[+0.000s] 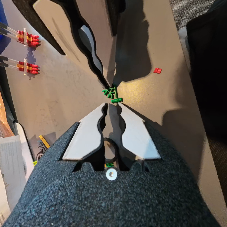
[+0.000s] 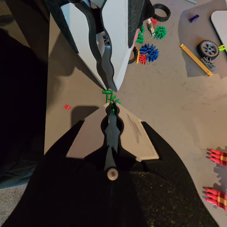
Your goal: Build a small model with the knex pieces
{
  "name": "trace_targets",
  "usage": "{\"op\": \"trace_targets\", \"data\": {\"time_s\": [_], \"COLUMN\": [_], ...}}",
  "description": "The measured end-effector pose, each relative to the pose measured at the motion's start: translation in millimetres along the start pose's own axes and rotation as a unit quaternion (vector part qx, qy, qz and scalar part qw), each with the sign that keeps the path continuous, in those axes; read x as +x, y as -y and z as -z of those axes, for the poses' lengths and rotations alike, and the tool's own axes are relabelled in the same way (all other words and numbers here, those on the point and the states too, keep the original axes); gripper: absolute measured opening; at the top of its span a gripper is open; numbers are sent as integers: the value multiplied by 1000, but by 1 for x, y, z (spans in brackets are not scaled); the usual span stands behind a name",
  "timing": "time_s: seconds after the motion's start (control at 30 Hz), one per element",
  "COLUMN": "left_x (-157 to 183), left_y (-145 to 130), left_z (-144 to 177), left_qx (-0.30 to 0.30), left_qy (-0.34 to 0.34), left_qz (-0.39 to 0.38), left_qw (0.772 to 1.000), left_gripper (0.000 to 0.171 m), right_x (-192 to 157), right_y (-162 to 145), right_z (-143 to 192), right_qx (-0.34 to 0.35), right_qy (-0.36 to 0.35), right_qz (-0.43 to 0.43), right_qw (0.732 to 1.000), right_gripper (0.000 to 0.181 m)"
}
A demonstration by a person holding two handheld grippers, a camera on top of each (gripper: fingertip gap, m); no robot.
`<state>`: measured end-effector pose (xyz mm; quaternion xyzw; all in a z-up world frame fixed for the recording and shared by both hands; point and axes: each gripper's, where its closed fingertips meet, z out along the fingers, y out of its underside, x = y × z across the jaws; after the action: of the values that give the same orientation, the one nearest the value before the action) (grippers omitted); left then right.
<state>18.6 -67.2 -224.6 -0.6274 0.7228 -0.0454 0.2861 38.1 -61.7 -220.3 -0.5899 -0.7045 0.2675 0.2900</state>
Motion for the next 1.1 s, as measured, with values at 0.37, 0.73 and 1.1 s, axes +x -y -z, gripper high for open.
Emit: {"op": "trace_targets", "data": {"time_s": [0.37,0.73,1.1], "left_x": [6,5,6], "left_y": [7,15,11], "left_z": [1,-7,-4], "left_qx": [21,34,52], "left_qy": [-41,-106,-97], "left_qz": [-23,-10,69], "left_qw": [999,994,992], "left_gripper": [24,18,18], "right_x": [2,1,1], "right_y": [-10,-14,-14], "right_z": [10,14,15], "right_qx": [-6,2,13], "right_qy": [6,12,14], "right_qz": [-3,-8,-5], "right_qw": [1000,1000,1000], "right_gripper": [3,3,3]}}
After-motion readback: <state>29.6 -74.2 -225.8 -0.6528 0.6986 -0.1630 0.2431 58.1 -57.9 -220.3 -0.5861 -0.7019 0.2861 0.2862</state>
